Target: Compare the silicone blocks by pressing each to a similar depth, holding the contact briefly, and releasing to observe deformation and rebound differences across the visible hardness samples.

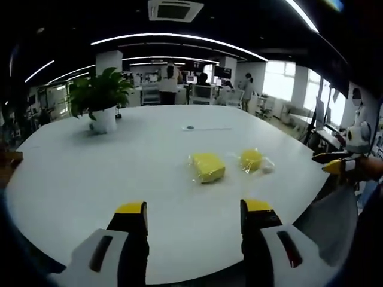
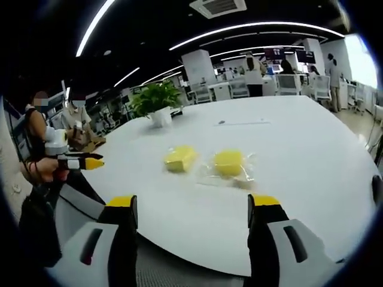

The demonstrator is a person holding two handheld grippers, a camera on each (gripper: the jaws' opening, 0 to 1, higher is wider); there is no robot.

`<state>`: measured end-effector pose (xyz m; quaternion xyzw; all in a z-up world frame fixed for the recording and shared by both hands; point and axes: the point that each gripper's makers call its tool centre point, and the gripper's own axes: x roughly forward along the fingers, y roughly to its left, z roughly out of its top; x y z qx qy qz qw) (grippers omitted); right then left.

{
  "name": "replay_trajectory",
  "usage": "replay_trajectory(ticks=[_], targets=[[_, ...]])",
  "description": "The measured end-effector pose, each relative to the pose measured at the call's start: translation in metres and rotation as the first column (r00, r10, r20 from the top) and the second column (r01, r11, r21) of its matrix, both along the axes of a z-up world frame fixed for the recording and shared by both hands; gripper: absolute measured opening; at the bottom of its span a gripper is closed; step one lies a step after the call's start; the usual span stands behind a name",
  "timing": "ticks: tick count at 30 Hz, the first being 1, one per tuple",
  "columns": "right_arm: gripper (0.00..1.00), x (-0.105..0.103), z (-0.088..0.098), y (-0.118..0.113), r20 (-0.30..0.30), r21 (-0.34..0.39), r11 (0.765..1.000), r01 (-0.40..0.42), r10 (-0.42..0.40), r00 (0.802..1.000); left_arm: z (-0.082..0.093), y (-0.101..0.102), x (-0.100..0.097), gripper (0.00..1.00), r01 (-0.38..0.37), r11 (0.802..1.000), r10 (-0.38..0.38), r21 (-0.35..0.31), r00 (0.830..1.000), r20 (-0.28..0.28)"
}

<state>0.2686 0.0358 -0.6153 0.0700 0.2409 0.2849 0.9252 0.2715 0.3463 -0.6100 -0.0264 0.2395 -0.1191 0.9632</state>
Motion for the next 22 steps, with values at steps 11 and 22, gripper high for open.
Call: replay_trajectory(ticks=[11,22], targets=[[0.69,0.0009,0.0006,-0.0048,0.004,-0.005,1.0,0.024,-0.024,1.0,-0.0001,0.0046,0.002,0.61,-0.013,1.0,0.013,-0.025,1.0,-0.004],[0.69,0.0046,0.0036,-0.0086,0.017,-0.007,0.999,0.041,-0.041,0.999,0.0001,0.0026,0.0052,0.62,-0.018,0.999,0.018,-0.041,1.0,-0.001]])
